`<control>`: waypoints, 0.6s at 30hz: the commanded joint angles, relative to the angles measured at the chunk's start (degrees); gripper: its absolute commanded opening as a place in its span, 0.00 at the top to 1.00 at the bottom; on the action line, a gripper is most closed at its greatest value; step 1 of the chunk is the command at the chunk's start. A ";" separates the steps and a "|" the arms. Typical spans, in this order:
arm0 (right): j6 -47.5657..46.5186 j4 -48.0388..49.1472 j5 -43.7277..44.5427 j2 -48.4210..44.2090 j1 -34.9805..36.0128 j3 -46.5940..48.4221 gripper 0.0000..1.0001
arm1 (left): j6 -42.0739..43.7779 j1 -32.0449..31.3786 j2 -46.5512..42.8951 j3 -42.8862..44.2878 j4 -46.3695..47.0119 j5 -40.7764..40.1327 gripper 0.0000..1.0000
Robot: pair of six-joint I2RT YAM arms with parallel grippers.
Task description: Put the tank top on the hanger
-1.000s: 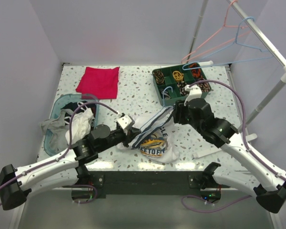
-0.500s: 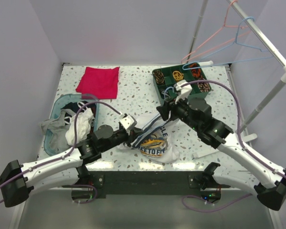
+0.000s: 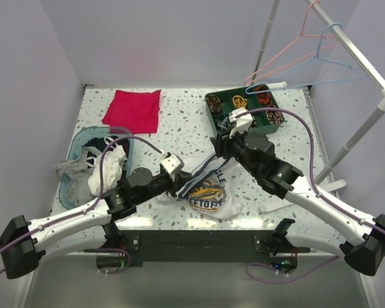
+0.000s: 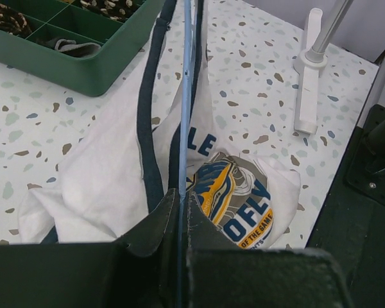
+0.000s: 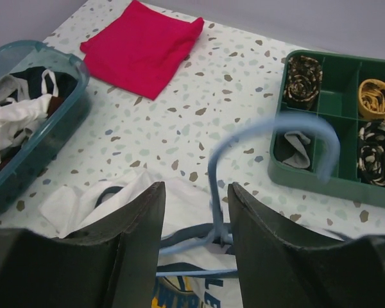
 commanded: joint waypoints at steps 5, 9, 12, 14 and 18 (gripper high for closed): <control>-1.96 2.24 5.41 1.64 -0.09 0.05 0.52 | 0.55 0.00 -1.99 3.25 4.58 0.67 1.00; -1.44 3.47 1.81 3.39 -0.09 0.40 0.52 | 0.90 0.00 -1.90 3.51 4.85 0.49 1.00; -0.56 3.91 1.97 4.02 0.00 0.58 0.59 | 0.99 0.00 -1.28 3.95 4.76 0.49 1.00; -0.55 4.62 2.58 4.19 -0.09 0.23 0.67 | 0.82 -0.09 -0.85 3.96 4.93 0.67 1.00; -0.99 5.06 4.25 4.45 -0.09 0.40 1.00 | 0.03 0.00 -0.41 3.95 5.46 0.49 1.00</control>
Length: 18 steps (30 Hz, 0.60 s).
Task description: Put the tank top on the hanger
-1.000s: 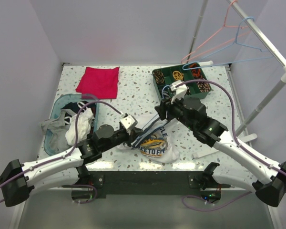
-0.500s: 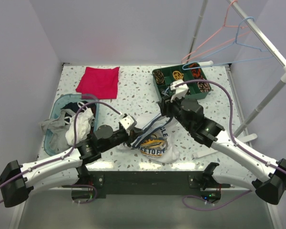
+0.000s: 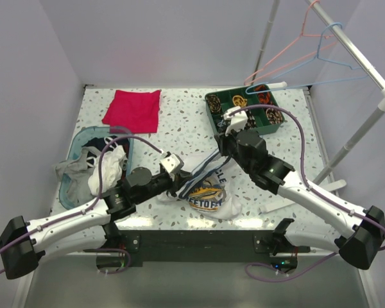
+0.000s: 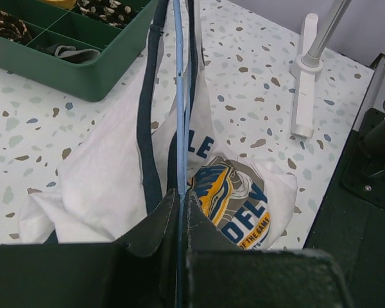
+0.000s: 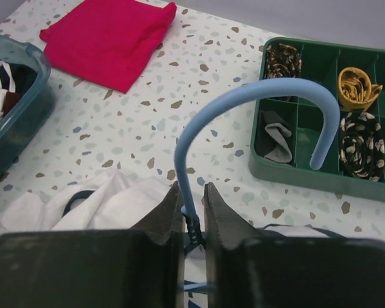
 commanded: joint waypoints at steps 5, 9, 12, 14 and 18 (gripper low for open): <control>-0.38 3.66 4.25 -0.33 0.59 -0.03 1.00 | -2.97 0.02 2.40 6.52 1.73 -1.79 0.99; -0.65 5.50 6.45 -0.42 0.67 -1.26 1.00 | -5.61 -0.06 2.93 7.41 0.76 -2.23 0.69; -0.74 5.51 7.85 -0.25 1.02 -1.44 1.00 | -7.46 0.02 2.49 8.55 -0.64 -4.94 0.45; -1.08 5.51 8.82 -0.25 1.03 -1.62 1.00 | -8.95 0.02 1.62 10.04 -3.80 -6.88 0.37; -0.39 5.33 12.59 -0.33 1.55 -1.88 1.00 | -13.60 0.02 -0.40 13.64 -15.89 -16.17 0.34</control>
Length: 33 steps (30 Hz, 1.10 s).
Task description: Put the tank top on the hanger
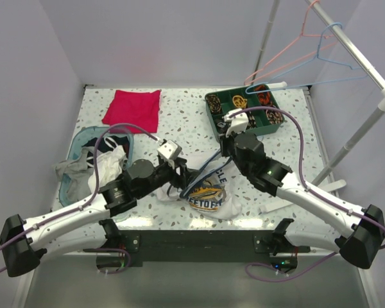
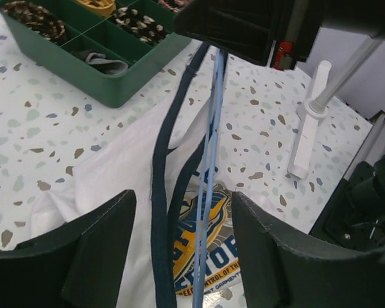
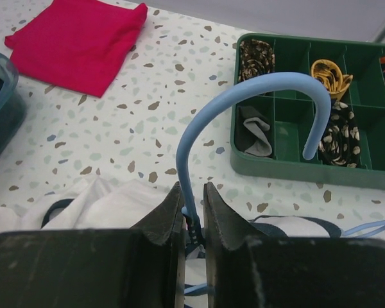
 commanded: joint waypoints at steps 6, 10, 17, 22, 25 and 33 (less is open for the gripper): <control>0.41 3.82 7.49 -0.42 1.05 -1.25 1.00 | -19.03 0.37 -4.22 9.38 -30.01 -17.95 0.49; 0.49 3.91 8.11 -0.60 1.49 -1.52 1.00 | -23.69 0.37 -3.25 7.47 -37.08 -14.62 0.59; 0.58 3.82 8.99 -0.60 2.28 -1.43 1.00 | -23.44 0.37 -2.21 0.16 -30.87 -5.13 0.45; 0.32 3.38 9.69 -1.04 2.64 -1.08 1.00 | -22.03 0.29 2.71 -0.64 -26.81 -4.07 0.43; 0.14 3.03 10.40 -1.39 2.90 -0.99 1.00 | -21.33 0.29 5.53 -0.54 -24.53 -3.80 0.45; 0.05 2.68 11.01 -1.39 3.16 -0.81 1.00 | -20.19 0.29 10.28 -0.19 -20.83 -2.13 0.41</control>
